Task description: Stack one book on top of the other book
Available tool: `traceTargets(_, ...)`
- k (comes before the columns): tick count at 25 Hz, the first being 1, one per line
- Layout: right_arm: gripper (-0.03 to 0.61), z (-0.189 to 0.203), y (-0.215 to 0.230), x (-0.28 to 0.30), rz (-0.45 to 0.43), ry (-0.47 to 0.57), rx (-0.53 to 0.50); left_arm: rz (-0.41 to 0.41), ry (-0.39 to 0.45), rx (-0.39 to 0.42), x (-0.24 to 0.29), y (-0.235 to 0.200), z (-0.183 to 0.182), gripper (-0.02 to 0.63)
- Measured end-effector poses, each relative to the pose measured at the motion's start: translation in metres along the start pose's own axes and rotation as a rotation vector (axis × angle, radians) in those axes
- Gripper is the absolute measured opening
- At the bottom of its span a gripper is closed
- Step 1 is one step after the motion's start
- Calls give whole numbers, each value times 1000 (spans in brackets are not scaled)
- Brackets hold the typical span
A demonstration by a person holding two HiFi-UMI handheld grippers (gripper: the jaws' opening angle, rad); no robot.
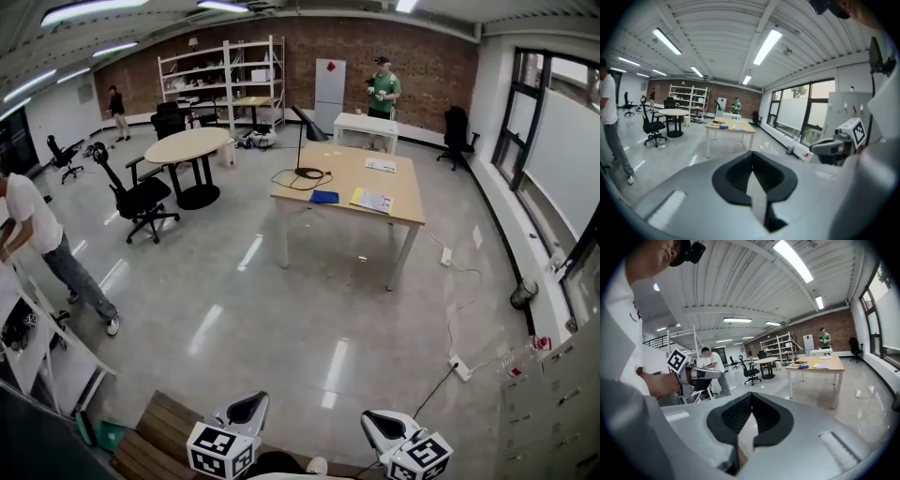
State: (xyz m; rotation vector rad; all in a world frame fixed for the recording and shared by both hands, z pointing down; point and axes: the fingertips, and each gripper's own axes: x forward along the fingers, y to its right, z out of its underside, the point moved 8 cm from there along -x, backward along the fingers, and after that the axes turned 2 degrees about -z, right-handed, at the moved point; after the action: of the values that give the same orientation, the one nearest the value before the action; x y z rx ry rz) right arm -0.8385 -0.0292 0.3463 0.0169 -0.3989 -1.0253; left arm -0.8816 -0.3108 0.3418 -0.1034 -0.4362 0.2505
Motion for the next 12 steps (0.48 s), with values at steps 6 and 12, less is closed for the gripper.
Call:
traceTargets(6, 2, -2, 43, -20, 71, 30, 51, 93, -71, 71, 59, 33, -19, 6)
traceTargets(12, 2, 7, 90, -27, 155, 30, 90, 184, -98, 109, 126, 49, -31, 6)
